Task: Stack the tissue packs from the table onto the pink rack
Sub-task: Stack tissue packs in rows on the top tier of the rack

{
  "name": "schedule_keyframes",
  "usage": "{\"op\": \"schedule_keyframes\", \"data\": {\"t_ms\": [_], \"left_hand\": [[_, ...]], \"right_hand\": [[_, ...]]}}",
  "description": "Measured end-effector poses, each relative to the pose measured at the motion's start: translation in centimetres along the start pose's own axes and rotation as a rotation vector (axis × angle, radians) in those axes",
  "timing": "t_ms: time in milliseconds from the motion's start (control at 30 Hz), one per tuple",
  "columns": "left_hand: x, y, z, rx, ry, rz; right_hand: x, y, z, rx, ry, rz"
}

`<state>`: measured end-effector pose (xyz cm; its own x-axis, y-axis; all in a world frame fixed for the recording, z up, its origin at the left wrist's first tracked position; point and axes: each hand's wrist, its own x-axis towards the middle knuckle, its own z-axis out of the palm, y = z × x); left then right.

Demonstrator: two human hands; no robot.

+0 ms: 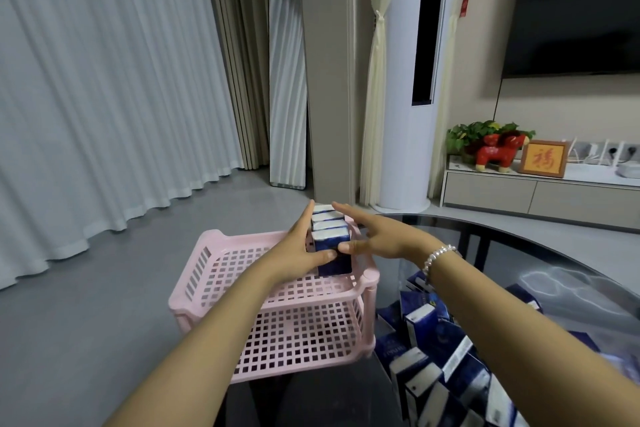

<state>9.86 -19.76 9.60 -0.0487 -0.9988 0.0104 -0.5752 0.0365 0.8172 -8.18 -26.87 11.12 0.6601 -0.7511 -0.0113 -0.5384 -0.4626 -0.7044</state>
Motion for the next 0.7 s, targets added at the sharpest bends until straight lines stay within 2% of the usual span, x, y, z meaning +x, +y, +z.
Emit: {"op": "schedule_keyframes", "data": {"t_ms": [267,400,533,700], "left_hand": [[-1.7,0.6,0.8,-0.041,0.108,0.051],[-3.6,1.8,1.5,0.008,0.306,0.083],[-6.4,2.9,2.9,0.014,0.477,0.215],[-10.8,3.4,5.7,-0.034,0.413,0.231]], "right_hand": [[-1.4,-0.6,0.6,-0.005,0.058,-0.078],[-3.3,-1.2,1.2,0.003,0.172,-0.113],[-7.1,-2.1,2.4,0.029,0.353,-0.151],[-12.6,-2.6,4.3,-0.027,0.438,-0.146]]}}
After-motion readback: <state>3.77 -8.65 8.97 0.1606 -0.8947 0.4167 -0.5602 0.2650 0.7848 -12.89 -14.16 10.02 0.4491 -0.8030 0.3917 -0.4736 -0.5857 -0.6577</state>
